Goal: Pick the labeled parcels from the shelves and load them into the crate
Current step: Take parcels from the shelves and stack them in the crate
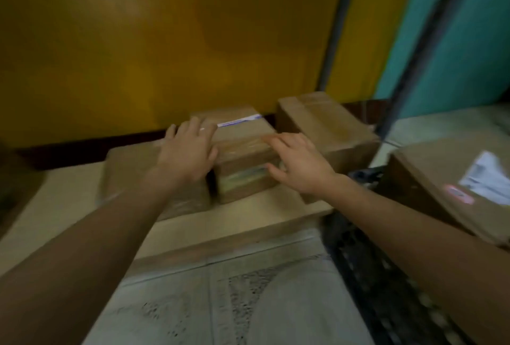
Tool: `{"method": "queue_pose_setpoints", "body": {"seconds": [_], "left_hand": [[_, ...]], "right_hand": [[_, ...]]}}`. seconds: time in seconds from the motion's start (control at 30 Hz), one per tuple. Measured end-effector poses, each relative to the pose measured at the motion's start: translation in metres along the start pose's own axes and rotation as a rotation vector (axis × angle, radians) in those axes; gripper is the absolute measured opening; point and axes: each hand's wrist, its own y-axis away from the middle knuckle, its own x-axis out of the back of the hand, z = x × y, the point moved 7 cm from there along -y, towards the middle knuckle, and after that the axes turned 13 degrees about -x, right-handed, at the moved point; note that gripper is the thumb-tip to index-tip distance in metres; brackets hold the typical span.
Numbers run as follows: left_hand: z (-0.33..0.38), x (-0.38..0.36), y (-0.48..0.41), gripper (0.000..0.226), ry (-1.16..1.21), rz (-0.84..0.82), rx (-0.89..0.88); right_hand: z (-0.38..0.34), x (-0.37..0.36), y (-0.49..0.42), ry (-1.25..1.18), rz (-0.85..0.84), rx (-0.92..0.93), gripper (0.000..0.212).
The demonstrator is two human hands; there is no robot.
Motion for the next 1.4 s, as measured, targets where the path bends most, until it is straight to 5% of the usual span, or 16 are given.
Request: {"method": "queue_pose_setpoints", "body": {"seconds": [0.23,0.37,0.43,0.57,0.77,1.0,1.2,1.3,1.4], "left_hand": [[-0.169,-0.05,0.123,0.052,0.087,-0.192,0.491],[-0.186,-0.107,0.161,0.054,0.386,-0.296,0.498],[-0.18,-0.125,0.167,0.055,0.477,-0.237,0.445],[-0.176,-0.132,0.171,0.061,0.765,0.013,0.433],[-0.167,-0.138,0.177,0.077,1.259,0.136,0.412],[-0.173,-0.136,0.193,0.068,1.263,0.301,0.491],[-0.208,-0.064,0.199,0.051,1.204,0.712,0.506],[-0.219,-0.046,0.191,0.044,1.284,0.792,0.5],[-0.214,-0.07,0.193,0.041,1.412,0.605,0.543]], "right_hand": [[-0.161,-0.066,-0.038,-0.117,-0.014,0.203,0.046],[-0.181,-0.131,-0.041,0.04,-0.182,-0.017,0.063],[-0.171,-0.156,-0.032,0.0,-0.219,-0.169,0.073],[-0.164,-0.158,-0.026,-0.034,-0.157,-0.183,0.074],[-0.134,-0.146,-0.018,-0.431,-0.018,-0.395,0.072],[-0.142,-0.156,-0.015,-0.853,-0.001,-0.436,0.068],[-0.16,-0.098,-0.036,-1.16,0.123,-0.325,0.052],[-0.157,-0.1,-0.056,-1.363,-0.041,-0.443,0.04],[-0.16,-0.139,-0.042,-1.515,-0.333,-0.564,0.053]]}}
